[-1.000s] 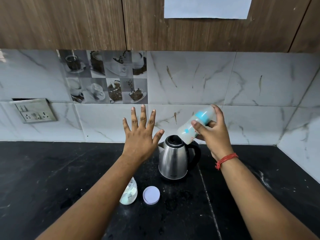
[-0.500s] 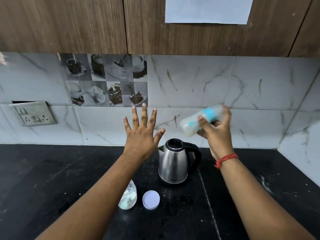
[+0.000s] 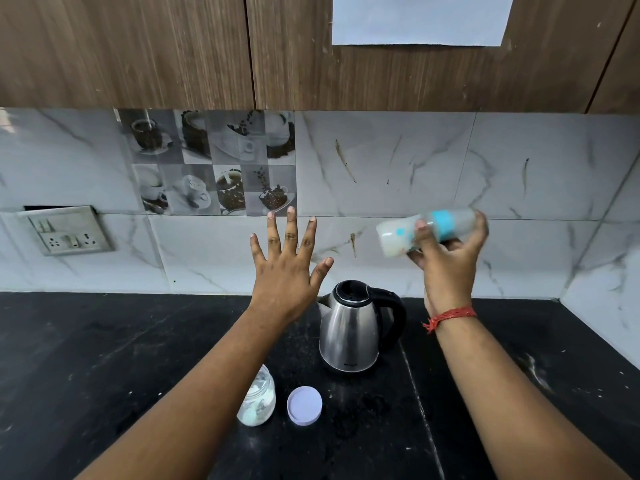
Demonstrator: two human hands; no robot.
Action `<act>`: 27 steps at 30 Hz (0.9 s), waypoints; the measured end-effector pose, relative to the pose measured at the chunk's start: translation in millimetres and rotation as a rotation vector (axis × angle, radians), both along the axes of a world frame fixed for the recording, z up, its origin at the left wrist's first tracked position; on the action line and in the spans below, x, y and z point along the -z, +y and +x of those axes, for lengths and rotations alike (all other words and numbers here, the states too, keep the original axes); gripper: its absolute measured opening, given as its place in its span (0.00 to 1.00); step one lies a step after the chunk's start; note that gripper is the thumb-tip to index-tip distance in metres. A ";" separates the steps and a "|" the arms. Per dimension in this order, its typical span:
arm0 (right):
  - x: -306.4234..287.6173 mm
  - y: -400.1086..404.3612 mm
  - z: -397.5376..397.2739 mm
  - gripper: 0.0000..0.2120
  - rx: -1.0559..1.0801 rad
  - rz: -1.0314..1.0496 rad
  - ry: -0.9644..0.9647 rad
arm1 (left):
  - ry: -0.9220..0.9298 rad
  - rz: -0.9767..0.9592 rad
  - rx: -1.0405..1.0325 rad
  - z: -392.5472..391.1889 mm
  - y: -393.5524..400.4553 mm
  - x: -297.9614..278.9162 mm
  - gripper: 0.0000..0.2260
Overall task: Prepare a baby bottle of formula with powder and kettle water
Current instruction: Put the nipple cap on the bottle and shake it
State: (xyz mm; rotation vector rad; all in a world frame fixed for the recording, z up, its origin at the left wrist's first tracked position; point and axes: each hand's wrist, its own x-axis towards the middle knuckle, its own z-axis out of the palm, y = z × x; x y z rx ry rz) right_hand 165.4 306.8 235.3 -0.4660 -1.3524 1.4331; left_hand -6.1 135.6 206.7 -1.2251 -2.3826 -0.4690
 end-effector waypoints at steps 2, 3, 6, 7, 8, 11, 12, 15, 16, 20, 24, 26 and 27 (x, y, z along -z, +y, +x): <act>-0.9 -2.8 -1.4 0.39 -0.063 0.035 -0.086 | 0.004 -0.001 -0.002 -0.5 0.6 0.5 0.34; 0.7 -3.2 -2.4 0.38 -0.086 0.067 -0.129 | 0.011 -0.005 -0.003 -1.1 0.8 0.3 0.33; 4.4 -0.6 -2.2 0.36 -0.020 0.002 -0.027 | 0.000 -0.011 -0.007 -2.4 3.1 -1.3 0.34; 3.4 -2.5 -2.7 0.37 -0.049 0.020 -0.058 | 0.000 -0.011 -0.007 -2.7 3.5 -1.7 0.34; 4.2 -3.7 -3.9 0.37 -0.075 0.064 -0.119 | 0.004 -0.011 -0.004 -3.1 3.8 -2.3 0.34; 8.1 -3.2 -4.9 0.37 0.001 0.020 -0.036 | -0.001 -0.008 0.004 -4.6 5.7 -3.5 0.34; 8.1 -2.6 -4.8 0.37 -0.006 0.012 -0.029 | -0.002 -0.010 0.000 -4.9 6.6 -3.5 0.34; 7.4 -6.8 -7.2 0.39 -0.056 0.118 -0.146 | 0.010 -0.015 -0.003 -6.6 7.6 -4.4 0.34; 7.9 -6.0 -7.6 0.39 -0.020 0.073 -0.086 | 0.010 -0.014 -0.004 -7.5 7.9 -4.2 0.34; 8.0 -6.0 -6.1 0.37 -0.061 0.083 -0.128 | 0.013 -0.004 -0.002 -7.6 6.6 -2.0 0.33; 2.8 -1.4 -2.8 0.35 -0.014 0.003 -0.011 | 0.011 0.010 0.006 -8.4 11.7 -5.4 0.34; 2.5 -3.8 -4.3 0.36 -0.066 0.077 -0.124 | 0.014 0.009 0.011 -8.0 12.4 -6.2 0.34; 4.8 -2.6 -4.6 0.36 -0.048 0.072 -0.106 | 0.015 0.007 0.011 -7.7 12.3 -5.5 0.34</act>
